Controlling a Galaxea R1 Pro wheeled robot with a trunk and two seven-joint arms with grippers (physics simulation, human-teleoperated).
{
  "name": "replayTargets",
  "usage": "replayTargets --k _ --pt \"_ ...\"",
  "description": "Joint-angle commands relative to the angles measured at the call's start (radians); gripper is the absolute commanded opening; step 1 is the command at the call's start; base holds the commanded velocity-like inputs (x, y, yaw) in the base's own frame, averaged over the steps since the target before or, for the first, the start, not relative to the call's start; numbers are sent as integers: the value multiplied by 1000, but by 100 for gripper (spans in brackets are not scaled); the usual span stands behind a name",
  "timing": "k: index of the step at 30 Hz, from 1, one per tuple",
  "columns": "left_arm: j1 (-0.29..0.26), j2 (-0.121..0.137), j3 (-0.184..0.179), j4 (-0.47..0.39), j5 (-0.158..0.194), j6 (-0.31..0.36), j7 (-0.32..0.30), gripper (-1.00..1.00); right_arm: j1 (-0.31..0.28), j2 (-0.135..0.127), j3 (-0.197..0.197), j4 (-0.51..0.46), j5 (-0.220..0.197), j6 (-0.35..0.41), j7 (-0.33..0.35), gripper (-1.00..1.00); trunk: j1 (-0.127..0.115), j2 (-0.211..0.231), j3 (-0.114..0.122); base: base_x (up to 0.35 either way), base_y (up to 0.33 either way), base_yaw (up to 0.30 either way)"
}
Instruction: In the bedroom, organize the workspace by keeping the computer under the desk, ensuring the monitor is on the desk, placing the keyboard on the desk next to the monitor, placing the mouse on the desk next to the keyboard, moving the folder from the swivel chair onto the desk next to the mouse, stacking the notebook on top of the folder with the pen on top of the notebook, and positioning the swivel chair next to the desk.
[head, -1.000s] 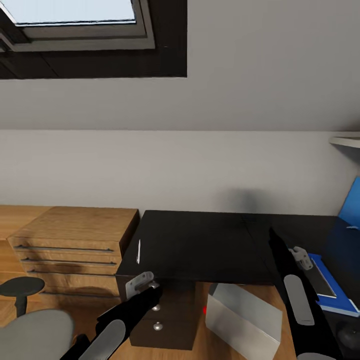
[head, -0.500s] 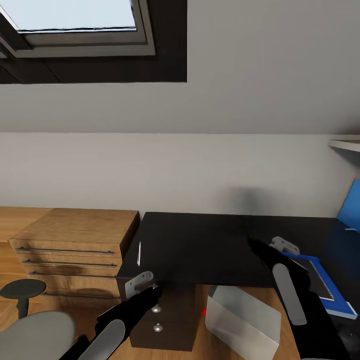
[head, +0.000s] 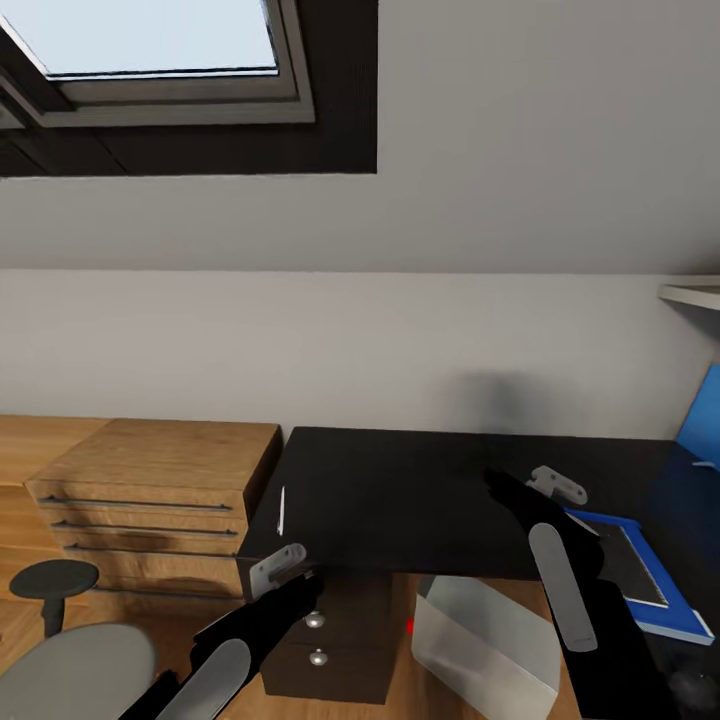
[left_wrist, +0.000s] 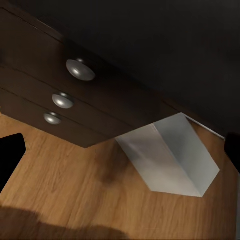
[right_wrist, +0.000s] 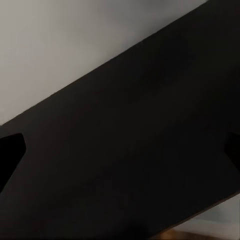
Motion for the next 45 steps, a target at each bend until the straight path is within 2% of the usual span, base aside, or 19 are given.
replayTargets --k 1,5,13,23,25,28,34,35,41,45 --pt "-2 1 -1 0 3 3 6 100 -1 2 0 -2 -10 2 -8 100 -4 6 2 0 0 171" --pt "-2 1 -1 2 3 4 6 100 -1 6 2 1 -7 2 -8 100 -19 34 14 0 0 211" --pt "-2 1 -1 3 4 3 7 100 -1 7 5 26 -5 1 -7 100 -19 34 9 0 0 243" --pt "-2 1 -1 4 4 3 5 100 -1 7 15 129 0 -18 -6 100 -19 34 -1 0 0 227" --pt "-2 1 -1 4 4 3 5 100 -1 7 45 143 6 -32 -5 100 -19 34 -4 0 0 210" --pt "-2 1 -1 4 4 3 5 100 -1 7 120 154 36 -66 -8 100 -19 34 -7 0 0 196" --pt "-2 0 -1 4 5 4 5 100 -1 9 161 180 78 -115 -10 100 -19 34 -15 0 0 185" --pt "-2 0 -1 4 5 3 6 100 -1 9 192 187 100 -129 -6 100 -19 34 -15 0 0 75" --pt "-2 -1 -1 4 5 2 6 100 -1 7 258 180 108 -135 -8 100 -19 34 -17 0 0 36" --pt "-2 -1 -1 4 5 2 6 100 -1 7 280 188 111 -137 -9 100 -19 34 -17 0 0 9"
